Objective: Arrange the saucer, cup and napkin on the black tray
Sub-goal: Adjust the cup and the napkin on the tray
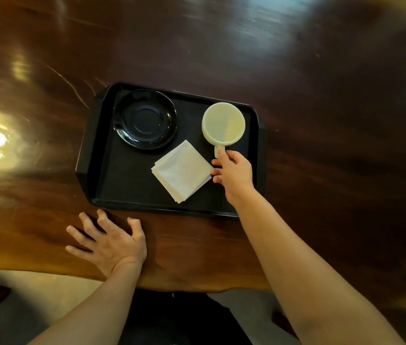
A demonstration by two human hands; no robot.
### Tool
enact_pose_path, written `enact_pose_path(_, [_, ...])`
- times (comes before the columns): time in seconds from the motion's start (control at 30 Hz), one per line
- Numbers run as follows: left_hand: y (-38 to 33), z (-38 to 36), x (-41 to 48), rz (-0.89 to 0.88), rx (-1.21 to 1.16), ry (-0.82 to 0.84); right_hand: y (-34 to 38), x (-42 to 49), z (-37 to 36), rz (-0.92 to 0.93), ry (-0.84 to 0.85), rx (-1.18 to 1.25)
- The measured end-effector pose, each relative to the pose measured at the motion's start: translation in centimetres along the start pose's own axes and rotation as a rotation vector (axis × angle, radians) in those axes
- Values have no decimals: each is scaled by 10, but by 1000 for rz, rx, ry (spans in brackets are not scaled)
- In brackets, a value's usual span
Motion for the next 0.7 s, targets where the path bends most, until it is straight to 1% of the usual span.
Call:
enact_pose_path(0.07, [1, 0, 0, -6, -6, -8, -1, 4, -1, -34, 18, 42])
enact_pose_path(0.23, [0, 0, -1, -4, -16, -7, -2, 9, -2, -42, 7, 118])
enact_pose_path(0.7, [0, 2, -2, -5, -24, -2, 6, 18, 11, -40, -44, 196])
Point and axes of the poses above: each hand's wrist, its own x-axis towards the middle knuckle, its own z-axis out of the back of the hand, y = z × x, the point moved 2 cm from there along x, towards the middle knuckle, and after that the axes turned 9 degrees about -x, right-handed, at the moved point
